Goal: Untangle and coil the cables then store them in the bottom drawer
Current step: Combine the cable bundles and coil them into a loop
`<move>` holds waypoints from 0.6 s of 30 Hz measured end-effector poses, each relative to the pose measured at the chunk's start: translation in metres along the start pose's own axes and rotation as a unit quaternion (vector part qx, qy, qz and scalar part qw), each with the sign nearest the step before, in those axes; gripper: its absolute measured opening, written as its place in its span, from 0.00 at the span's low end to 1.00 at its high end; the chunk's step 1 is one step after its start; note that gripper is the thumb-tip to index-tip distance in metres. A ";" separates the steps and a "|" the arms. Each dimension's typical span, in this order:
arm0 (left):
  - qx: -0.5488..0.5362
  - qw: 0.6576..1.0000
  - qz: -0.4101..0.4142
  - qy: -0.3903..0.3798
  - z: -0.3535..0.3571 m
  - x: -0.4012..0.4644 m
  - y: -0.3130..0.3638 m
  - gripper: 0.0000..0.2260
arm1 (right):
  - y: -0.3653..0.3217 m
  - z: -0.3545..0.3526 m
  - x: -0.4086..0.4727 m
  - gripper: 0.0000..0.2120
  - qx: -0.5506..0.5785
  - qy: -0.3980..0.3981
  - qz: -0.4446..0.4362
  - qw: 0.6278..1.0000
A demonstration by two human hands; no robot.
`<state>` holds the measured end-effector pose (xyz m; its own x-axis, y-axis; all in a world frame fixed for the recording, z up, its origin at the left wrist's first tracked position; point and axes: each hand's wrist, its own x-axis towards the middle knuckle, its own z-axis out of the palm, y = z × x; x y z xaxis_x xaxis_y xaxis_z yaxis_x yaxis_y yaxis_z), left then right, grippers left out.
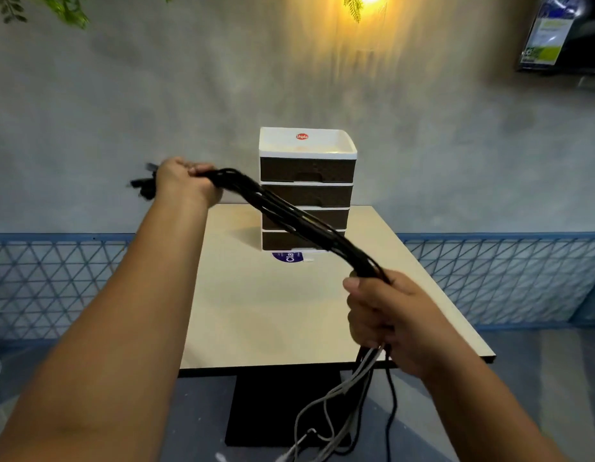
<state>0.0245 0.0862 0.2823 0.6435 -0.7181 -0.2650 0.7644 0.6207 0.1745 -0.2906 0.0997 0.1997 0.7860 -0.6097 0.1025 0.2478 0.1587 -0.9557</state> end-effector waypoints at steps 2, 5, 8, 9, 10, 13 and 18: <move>0.011 1.000 -0.009 0.015 -0.024 0.011 -0.002 0.18 | -0.025 0.009 -0.001 0.17 -0.009 -0.021 -0.015 1.000; 0.038 0.998 -0.033 -0.039 -0.059 0.010 -0.015 0.15 | -0.053 0.020 0.007 0.17 -0.027 -0.035 -0.025 0.999; 0.099 0.974 -0.122 -0.161 -0.089 -0.009 -0.040 0.40 | -0.072 0.028 0.021 0.16 -0.047 -0.037 -0.036 0.998; 0.147 0.952 -0.167 -0.211 -0.097 -0.019 -0.050 0.51 | -0.076 0.030 0.027 0.17 -0.055 -0.036 -0.040 0.997; 0.203 0.921 -0.212 -0.255 -0.104 -0.031 -0.060 0.58 | -0.080 0.033 0.032 0.17 -0.063 -0.035 -0.042 0.996; 0.323 0.805 -0.314 -0.385 -0.108 -0.071 -0.087 0.65 | -0.087 0.038 0.045 0.18 -0.084 -0.022 -0.024 0.996; 0.378 0.774 -0.228 -0.455 -0.069 -0.113 -0.093 0.55 | -0.082 0.040 0.053 0.18 -0.123 -0.024 0.028 0.992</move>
<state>-0.1220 0.1313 0.2310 -0.2003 -0.9459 0.2551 0.5041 0.1238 0.8547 -0.2467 0.0856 0.2946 0.8219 -0.5669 0.0557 0.0625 -0.0074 -0.9980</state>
